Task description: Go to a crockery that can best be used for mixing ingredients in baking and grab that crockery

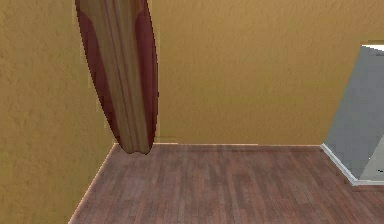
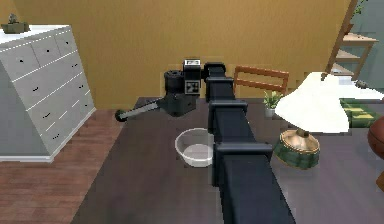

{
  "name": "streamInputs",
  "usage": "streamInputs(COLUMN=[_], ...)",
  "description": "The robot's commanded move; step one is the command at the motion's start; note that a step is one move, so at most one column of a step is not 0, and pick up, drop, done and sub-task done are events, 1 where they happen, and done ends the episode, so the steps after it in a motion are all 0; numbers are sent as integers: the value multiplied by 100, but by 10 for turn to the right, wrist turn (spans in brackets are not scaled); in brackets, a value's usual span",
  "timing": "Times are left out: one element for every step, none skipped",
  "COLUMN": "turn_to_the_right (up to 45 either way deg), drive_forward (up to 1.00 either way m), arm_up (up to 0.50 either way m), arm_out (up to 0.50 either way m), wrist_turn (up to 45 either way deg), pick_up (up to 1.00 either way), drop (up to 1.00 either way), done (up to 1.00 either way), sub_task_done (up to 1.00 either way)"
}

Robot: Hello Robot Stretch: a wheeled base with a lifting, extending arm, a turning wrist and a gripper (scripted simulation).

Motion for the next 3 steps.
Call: streamInputs(turn_to_the_right=[0,0,0], drive_forward=[0,0,0], arm_up=[0,0,-24], arm_out=[0,0,0], wrist_turn=[450,60,0], pick_up=[0,0,0], drop=[0,0,0], done=[0,0,0], sub_task_done=[0,0,0])
